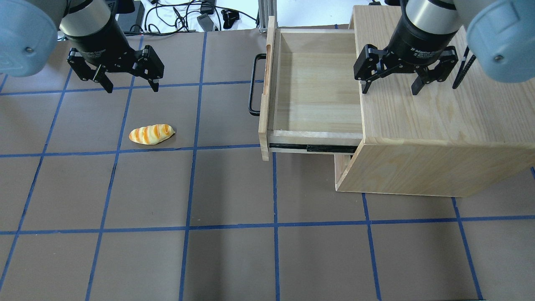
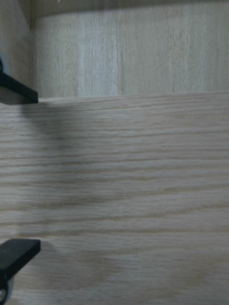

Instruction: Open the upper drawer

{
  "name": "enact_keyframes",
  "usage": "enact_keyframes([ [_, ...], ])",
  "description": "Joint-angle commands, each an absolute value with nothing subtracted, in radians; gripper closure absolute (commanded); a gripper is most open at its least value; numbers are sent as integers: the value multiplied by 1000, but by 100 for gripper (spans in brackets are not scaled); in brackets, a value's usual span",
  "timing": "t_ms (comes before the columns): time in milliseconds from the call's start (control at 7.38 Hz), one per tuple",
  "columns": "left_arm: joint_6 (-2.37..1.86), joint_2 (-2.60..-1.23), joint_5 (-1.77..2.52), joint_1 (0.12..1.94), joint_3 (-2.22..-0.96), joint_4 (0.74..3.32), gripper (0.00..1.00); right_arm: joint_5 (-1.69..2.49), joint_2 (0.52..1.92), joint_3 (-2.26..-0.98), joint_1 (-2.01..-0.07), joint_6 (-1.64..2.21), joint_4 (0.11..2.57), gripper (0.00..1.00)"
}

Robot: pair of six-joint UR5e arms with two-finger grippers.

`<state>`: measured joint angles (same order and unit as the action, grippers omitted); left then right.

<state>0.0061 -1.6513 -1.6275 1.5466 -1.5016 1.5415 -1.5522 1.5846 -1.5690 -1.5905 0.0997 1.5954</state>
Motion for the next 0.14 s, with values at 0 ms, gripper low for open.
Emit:
enact_keyframes([
  [0,6,-1651,-1628,1546,-1502,1542,0,-1552,1585,-1569,-1591,100,1595,0],
])
